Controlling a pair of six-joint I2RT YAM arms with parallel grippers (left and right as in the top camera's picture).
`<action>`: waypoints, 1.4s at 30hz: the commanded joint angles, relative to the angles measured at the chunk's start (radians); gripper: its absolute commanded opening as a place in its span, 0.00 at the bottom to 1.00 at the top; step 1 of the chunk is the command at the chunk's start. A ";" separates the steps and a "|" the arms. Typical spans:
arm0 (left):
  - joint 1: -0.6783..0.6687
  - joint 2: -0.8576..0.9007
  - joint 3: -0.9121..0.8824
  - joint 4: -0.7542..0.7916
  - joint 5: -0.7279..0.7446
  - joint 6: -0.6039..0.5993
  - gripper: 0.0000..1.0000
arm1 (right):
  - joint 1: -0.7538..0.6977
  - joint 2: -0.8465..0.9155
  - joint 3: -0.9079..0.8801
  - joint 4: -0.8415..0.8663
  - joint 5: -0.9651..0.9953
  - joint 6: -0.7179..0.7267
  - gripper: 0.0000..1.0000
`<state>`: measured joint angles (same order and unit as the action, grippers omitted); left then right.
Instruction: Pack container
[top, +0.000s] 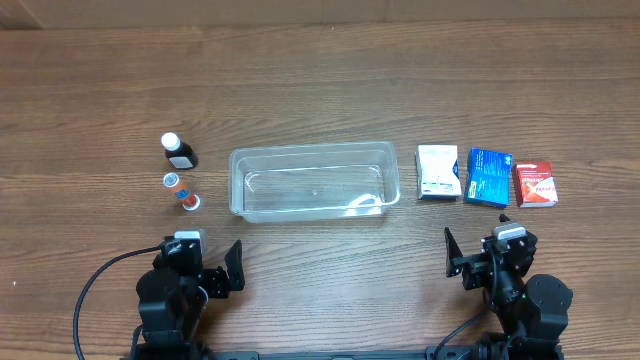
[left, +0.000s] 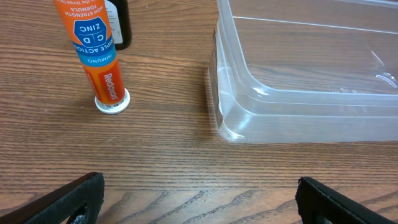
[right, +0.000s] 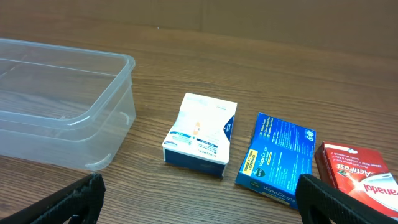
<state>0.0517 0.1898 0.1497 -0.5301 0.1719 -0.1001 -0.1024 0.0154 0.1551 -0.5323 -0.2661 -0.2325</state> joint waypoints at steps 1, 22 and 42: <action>-0.006 -0.008 -0.004 0.003 -0.007 0.019 1.00 | 0.006 -0.011 -0.008 0.006 -0.008 0.000 1.00; -0.006 -0.008 -0.004 0.003 -0.007 0.019 1.00 | 0.006 -0.011 -0.008 0.007 -0.008 0.000 1.00; -0.006 -0.008 -0.004 0.003 -0.007 0.019 1.00 | 0.006 0.607 0.879 -0.425 0.002 0.400 1.00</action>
<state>0.0517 0.1898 0.1490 -0.5323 0.1722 -0.1001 -0.1024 0.3870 0.7746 -0.8146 -0.2649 0.1543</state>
